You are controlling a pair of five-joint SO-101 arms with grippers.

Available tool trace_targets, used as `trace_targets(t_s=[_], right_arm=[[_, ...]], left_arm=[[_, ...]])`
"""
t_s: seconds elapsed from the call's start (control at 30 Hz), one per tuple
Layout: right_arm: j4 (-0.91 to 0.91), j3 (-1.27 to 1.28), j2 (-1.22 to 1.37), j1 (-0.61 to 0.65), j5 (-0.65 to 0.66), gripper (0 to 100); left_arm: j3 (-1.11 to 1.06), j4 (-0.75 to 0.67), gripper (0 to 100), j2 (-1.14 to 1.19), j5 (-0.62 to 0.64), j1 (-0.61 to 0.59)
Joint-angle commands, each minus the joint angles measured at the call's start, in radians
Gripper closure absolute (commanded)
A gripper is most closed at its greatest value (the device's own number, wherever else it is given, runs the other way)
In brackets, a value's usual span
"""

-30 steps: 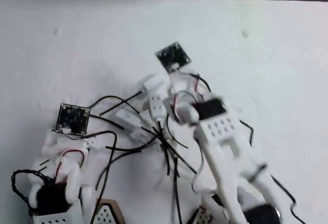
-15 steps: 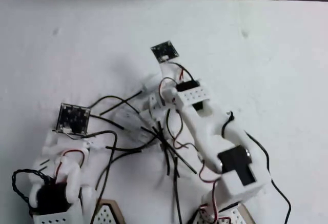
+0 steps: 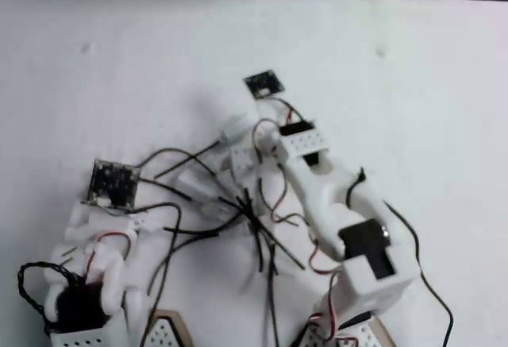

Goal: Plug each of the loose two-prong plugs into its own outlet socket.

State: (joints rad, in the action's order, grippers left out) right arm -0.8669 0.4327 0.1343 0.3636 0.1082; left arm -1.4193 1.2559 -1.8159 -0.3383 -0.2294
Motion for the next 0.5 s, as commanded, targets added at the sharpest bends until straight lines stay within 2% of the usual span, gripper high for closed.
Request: trace_targets(t_s=[0.0,0.23,0.3,0.37,0.47], right_arm=[[-0.094,-0.038,-0.154,-0.054,-0.011,98.1],[-0.209,-0.031,-0.357,-0.171,-0.012,98.1],[-0.213,-0.031,-0.361,-0.137,-0.043,97.8],[-0.206,-0.034,-0.338,-0.082,-0.133,97.3],[-0.157,-0.038,-0.269,0.001,-0.227,88.7]], left_arm=[[0.005,-0.023,98,0.007,-0.011,0.001],[0.005,-0.023,98,0.007,-0.011,0.001],[0.005,-0.023,98,0.007,-0.011,0.001],[0.005,-0.023,98,0.007,-0.011,0.001],[0.003,-0.023,98,0.007,-0.011,0.001]])
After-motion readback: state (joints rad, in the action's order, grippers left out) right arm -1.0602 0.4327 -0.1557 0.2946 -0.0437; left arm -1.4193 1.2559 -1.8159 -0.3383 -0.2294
